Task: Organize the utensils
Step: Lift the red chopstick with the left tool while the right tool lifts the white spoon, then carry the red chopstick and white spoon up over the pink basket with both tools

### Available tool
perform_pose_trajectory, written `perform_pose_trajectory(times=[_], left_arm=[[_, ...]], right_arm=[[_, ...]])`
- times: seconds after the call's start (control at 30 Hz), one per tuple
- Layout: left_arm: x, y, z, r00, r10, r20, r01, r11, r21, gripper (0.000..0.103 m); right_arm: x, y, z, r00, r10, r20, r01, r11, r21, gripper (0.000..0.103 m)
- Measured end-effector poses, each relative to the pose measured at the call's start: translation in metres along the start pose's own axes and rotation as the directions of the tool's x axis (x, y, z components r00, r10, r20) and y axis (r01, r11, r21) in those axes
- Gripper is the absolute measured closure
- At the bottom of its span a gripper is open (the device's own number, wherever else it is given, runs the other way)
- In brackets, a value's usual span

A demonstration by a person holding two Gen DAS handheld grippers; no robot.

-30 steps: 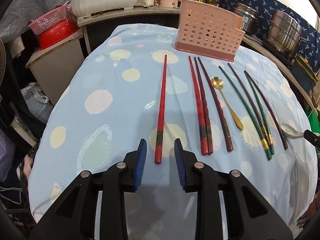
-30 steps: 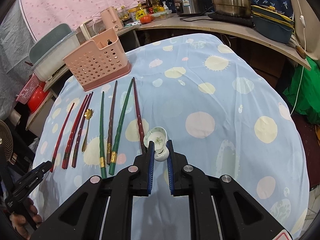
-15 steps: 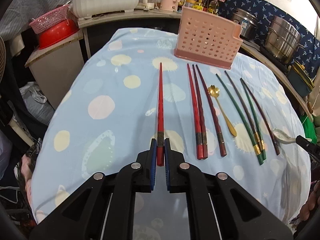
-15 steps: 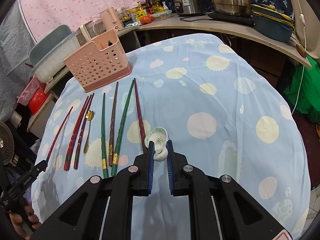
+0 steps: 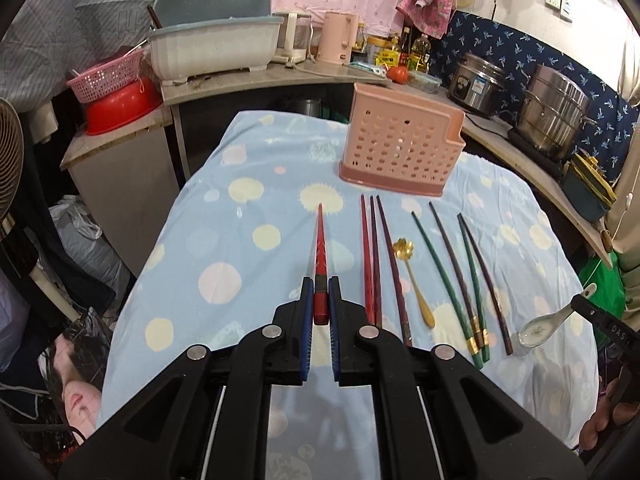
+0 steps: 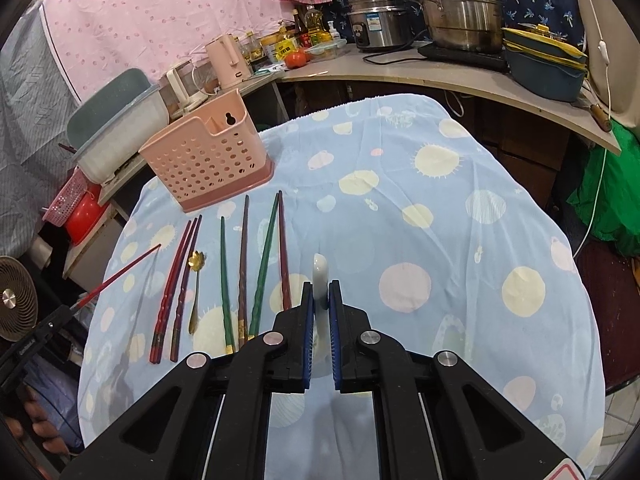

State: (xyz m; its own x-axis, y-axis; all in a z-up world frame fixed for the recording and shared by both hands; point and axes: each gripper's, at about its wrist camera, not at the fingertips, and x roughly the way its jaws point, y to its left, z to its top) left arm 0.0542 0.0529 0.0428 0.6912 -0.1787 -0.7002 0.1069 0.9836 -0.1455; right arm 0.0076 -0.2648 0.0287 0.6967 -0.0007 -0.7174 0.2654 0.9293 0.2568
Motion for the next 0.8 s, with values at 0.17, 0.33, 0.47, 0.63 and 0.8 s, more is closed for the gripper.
perform_pose_trajectory(times=[0.17,0.33,0.47,0.63,0.8], left_arm=[[-0.012,-0.004,0.019,0.999,-0.012,0.034,0.012,1.000,0.005,0.096],[-0.019,-0.005,0.041,0.998,-0.011,0.069,0.011,1.000,0.002,0.096],[-0.023,-0.007,0.063,0.995,-0.005,0.102,0.005,1.000,0.002,0.096],[-0.023,-0.012,0.091,0.990,0.002,0.139,-0.004,1.000,0.013,0.096],[-0.023,-0.018,0.119,0.985,0.001,0.170,-0.006,0.999,0.032,0.096]], right_arm=[[-0.005,0.004,0.012,1.000,0.008,0.019,-0.008,1.000,-0.001,0.096],[-0.004,0.011,0.024,0.999,0.024,0.028,-0.024,1.000,-0.010,0.096],[-0.001,0.020,0.038,0.999,0.038,0.035,-0.037,0.999,-0.024,0.096],[0.003,0.029,0.056,0.998,0.046,0.046,-0.044,0.998,-0.039,0.096],[0.008,0.039,0.080,0.996,0.070,0.056,-0.067,0.996,-0.053,0.096]])
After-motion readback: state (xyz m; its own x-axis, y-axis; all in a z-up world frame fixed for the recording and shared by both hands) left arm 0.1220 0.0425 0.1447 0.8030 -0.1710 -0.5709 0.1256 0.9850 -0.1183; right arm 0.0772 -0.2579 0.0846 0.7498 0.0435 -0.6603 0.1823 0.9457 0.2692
